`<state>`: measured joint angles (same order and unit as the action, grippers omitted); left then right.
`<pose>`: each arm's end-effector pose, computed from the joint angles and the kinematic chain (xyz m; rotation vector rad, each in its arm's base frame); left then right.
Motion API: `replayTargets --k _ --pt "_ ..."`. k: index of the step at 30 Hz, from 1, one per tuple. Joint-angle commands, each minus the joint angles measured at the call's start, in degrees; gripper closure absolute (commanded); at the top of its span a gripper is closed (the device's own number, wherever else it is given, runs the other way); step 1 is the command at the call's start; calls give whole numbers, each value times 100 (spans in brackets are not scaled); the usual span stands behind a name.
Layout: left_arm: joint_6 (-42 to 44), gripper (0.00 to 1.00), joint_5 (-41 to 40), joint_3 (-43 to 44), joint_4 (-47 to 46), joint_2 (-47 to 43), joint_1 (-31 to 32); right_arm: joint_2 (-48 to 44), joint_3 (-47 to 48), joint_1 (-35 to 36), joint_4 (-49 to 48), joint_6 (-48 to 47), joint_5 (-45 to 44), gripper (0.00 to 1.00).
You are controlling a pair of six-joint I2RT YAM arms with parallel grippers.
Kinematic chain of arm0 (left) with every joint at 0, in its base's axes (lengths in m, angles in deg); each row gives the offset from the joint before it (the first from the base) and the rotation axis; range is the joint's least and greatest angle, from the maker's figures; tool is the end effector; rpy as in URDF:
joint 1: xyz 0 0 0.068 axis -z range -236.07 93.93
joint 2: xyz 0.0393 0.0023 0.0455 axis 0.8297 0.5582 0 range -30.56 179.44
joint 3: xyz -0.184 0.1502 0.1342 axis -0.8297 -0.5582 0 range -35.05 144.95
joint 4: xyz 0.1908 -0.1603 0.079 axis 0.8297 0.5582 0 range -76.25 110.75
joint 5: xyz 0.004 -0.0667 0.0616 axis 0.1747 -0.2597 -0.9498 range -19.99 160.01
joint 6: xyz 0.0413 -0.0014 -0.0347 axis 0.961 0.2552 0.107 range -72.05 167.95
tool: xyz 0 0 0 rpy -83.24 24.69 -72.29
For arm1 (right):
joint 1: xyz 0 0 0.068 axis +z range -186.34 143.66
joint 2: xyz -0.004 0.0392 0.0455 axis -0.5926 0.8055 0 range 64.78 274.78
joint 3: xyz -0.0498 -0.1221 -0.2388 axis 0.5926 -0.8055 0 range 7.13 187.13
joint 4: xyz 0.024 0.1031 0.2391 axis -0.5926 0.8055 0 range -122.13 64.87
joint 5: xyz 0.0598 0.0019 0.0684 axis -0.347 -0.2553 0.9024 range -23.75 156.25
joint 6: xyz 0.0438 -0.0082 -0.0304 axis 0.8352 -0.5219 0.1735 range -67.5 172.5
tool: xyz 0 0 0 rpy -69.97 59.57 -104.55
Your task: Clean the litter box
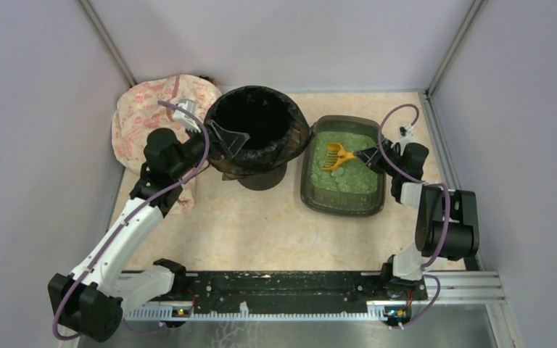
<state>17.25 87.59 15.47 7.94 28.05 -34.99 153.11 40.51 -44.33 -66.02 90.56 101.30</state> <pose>0.2213 -0.0968 0.3594 0.1074 1.6890 -0.9352 0.2983 -0.0212 0.1741 0.3714 1.9478 0.9362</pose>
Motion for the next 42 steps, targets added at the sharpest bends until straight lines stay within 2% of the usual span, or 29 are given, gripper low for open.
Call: replayTargets --k 1,5,12,21,27,33,40,42 --pt "-150 17 240 -89 54 148 -34 349 -300 -90 -491 398 689 100" --pt "-263 18 373 -95 -36 231 -28 189 -473 -276 -886 689 890 100" --pt "-322 18 495 -81 -105 280 -27 -134 -548 -438 -795 762 968 100" --pt "-322 18 561 -86 -105 302 -32 -53 -934 -895 -1943 1639 1306 100" --pt "-310 18 571 -56 -70 326 -31 -268 -1101 -1043 -2261 1983 1350 100" --pt "-355 18 600 -67 -87 334 -34 -789 -1106 -1199 -1876 1915 1347 100" --pt "-345 18 584 -95 -120 360 -32 -1474 -925 -1226 -766 1388 1118 100" --pt "-377 18 611 -74 -161 425 -28 -1491 -949 -1272 -742 1388 1110 100"
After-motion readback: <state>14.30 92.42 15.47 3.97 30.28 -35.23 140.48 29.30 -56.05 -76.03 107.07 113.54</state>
